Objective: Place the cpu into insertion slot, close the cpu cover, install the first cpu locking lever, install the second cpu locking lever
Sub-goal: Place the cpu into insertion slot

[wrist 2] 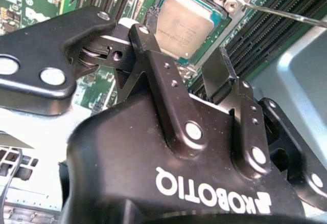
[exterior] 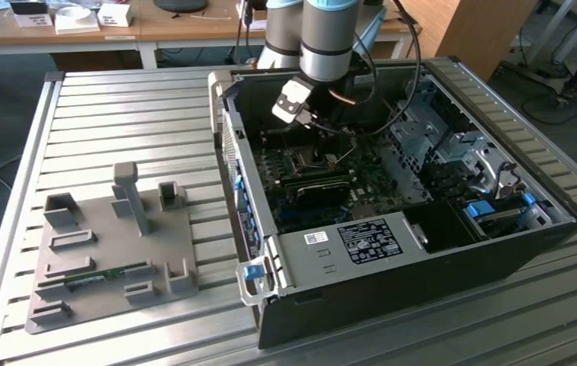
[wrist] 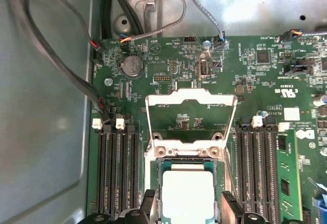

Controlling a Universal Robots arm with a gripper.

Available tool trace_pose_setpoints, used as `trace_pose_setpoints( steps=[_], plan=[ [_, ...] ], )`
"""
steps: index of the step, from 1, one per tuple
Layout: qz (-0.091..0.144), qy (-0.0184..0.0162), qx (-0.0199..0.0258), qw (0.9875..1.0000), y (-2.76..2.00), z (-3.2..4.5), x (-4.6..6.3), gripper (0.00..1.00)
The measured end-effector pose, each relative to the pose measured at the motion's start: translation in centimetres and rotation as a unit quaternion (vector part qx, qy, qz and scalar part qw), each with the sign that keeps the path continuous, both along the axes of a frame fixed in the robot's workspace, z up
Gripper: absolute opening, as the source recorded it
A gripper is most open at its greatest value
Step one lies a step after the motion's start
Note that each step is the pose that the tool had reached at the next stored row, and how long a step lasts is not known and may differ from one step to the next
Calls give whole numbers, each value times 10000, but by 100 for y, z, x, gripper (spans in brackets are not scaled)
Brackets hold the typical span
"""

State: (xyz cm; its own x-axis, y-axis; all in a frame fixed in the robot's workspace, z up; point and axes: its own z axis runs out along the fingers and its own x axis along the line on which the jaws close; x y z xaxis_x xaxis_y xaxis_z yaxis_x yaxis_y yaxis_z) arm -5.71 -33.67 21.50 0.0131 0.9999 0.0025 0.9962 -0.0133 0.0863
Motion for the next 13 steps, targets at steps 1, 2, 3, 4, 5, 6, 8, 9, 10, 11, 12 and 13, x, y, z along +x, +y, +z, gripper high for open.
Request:
trace_pose_setpoints(
  steps=[1,2,3,4,5,6,8,9,10,11,12,13],
  plan=[
    [0,0,0,10000,0,14,0,61],
    [-1,0,0,10000,0,24,0,61],
    [-1,0,0,10000,0,27,0,61],
    [0,0,1,10000,0,27,0,61],
    [0,-1,1,10000,0,27,0,61],
    [0,-1,1,10000,0,27,0,61],
    [0,0,0,10000,0,28,0,61],
    [0,0,0,10000,0,29,0,61],
    [0,0,0,10000,0,29,0,61],
    [0,0,1,10000,0,29,0,61],
    [0,0,0,10000,0,29,0,61],
    [0,0,0,10000,0,29,0,61]
  ],
)
